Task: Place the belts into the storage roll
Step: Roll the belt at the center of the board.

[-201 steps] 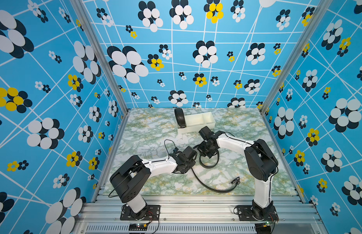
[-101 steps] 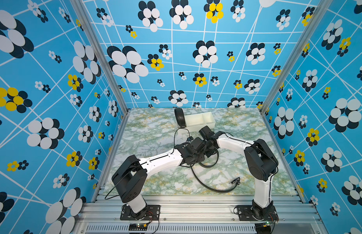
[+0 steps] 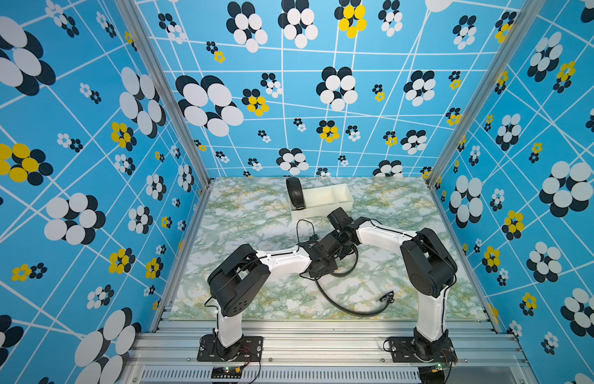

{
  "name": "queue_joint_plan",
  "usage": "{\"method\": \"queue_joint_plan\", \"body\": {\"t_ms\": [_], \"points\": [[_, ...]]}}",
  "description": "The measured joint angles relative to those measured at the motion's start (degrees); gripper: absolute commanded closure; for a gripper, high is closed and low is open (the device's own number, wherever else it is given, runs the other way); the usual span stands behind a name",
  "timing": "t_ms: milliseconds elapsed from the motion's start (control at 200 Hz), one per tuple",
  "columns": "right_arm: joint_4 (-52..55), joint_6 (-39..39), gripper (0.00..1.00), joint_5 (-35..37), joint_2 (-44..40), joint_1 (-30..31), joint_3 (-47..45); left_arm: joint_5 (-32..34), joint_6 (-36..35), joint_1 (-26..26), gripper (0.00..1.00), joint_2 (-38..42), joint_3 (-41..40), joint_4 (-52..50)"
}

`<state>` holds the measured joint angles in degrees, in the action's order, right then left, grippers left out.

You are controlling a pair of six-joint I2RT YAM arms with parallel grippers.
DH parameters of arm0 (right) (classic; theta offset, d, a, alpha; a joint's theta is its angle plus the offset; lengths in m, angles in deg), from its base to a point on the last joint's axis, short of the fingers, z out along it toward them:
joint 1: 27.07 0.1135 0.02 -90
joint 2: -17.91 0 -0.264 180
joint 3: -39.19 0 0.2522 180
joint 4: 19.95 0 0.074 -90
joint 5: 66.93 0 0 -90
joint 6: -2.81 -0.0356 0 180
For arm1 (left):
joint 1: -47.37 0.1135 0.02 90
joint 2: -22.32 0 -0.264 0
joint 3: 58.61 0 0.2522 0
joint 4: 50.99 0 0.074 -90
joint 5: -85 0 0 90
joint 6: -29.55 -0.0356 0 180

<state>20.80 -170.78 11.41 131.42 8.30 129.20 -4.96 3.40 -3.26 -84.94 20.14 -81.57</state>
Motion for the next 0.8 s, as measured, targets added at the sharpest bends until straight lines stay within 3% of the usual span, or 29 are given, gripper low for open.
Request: {"method": "queue_joint_plan", "body": {"t_ms": [115,130,170,270,320,425,555,714,799], "points": [[-1.7,0.4,1.00,-0.9,0.0,-0.5,-0.7,-0.7,0.0,0.6,1.00,-1.2,1.1,-0.2],[-1.9,0.4,0.97,-1.2,0.0,-0.6,-0.7,-0.9,0.0,0.6,1.00,-1.4,1.3,-0.4],[-2.0,0.9,0.80,-1.7,0.0,-0.9,-0.7,-0.9,-0.2,0.7,1.00,-1.8,2.2,-1.2],[0.2,3.5,0.23,-3.7,0.0,-2.1,0.0,-1.0,-1.4,0.7,1.00,-3.2,4.5,-3.1],[2.9,5.5,0.02,-3.5,-0.2,-2.7,0.8,-0.9,-1.9,0.9,1.00,-3.9,5.7,-4.0],[6.8,10.7,0.01,-1.9,-3.9,-4.3,1.3,-1.1,-4.0,1.1,1.00,-4.9,7.7,-5.9],[10.6,16.7,0.02,1.9,-15.1,-7.6,1.1,-1.2,-6.1,1.2,1.00,-5.4,8.5,-7.1],[15.8,21.5,0.25,3.8,-29.5,-13.4,-2.5,-1.8,-9.0,1.6,0.99,-5.9,9.6,-8.3],[20.0,22.6,0.26,3.4,-34.1,-14.4,-8.4,-1.6,-10.6,1.7,0.97,-6.2,10.2,-9.2]]}}
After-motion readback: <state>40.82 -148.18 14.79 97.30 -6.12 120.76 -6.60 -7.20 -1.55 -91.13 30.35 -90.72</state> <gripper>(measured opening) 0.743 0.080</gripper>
